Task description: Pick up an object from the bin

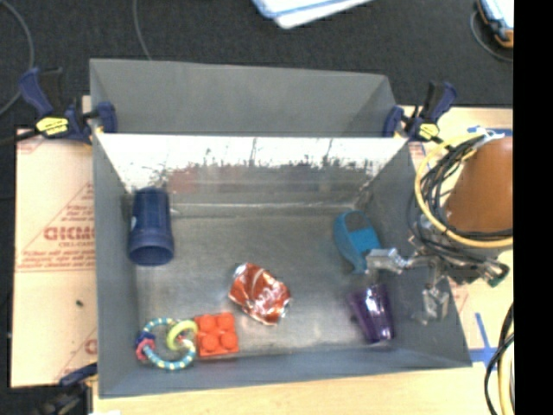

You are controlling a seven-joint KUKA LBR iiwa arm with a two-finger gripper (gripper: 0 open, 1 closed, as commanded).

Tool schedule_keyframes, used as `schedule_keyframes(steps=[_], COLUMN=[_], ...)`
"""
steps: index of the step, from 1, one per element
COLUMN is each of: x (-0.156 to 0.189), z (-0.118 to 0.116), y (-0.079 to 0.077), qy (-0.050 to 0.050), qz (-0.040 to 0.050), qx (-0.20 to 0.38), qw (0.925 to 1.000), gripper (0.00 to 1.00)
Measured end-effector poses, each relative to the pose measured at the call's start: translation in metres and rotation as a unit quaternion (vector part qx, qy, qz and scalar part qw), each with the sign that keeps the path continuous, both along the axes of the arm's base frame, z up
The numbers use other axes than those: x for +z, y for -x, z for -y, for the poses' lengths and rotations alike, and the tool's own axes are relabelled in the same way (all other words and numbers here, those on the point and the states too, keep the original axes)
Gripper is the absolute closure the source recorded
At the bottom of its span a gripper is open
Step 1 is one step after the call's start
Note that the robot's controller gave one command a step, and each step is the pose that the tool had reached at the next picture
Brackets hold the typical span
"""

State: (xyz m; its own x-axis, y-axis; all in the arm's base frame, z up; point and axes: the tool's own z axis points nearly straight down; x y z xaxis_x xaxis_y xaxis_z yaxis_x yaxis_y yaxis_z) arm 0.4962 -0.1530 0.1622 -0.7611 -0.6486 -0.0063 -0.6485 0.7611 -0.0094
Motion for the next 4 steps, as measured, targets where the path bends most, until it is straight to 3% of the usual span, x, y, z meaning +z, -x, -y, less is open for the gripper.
schedule_keyframes(steps=[1,2,3,4], x=[-0.02,-0.064,-0.078,-0.078], z=[-0.004,-0.004,-0.009,-0.009], y=[-0.025,-0.018,-0.031,-0.031], qy=[0.001,0.0,0.006,0.006], qz=[-0.0009,0.0034,0.0205,0.0205], qx=[0.187,0.214,0.373,0.373], qw=[0.9824,0.9768,0.9275,0.9275], gripper=[0.0,0.0,1.0,1.0])
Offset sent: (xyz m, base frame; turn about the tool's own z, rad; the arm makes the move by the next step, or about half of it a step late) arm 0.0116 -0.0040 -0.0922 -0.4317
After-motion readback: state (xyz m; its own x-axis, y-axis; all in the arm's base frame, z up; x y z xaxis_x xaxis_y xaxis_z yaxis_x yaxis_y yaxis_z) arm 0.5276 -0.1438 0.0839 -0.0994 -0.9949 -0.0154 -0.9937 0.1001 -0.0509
